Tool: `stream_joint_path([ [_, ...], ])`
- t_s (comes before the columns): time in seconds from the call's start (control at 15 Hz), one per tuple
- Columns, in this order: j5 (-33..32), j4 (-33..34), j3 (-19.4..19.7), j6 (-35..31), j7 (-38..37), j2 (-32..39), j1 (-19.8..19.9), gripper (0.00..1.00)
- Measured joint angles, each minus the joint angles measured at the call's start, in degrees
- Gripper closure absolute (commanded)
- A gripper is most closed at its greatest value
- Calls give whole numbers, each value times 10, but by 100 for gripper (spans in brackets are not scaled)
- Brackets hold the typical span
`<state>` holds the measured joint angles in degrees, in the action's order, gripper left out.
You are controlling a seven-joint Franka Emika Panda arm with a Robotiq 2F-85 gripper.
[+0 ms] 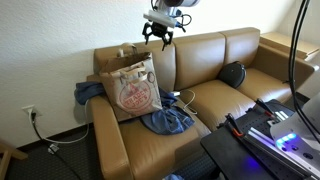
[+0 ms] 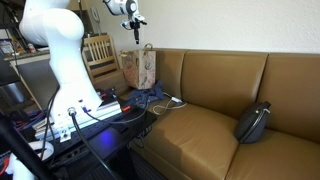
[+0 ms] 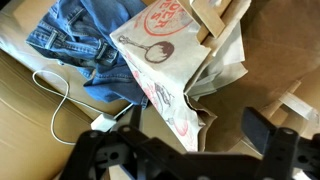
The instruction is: Move the bag to the right and place the blue cloth inside it
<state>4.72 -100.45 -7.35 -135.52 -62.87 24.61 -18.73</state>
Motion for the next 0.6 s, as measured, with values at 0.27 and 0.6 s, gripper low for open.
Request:
stream_joint_path([
  [0.27,-21,45,5,2,-30,28,-17,0],
  [0.6,-21,45,6,7,-30,29,-17,0],
])
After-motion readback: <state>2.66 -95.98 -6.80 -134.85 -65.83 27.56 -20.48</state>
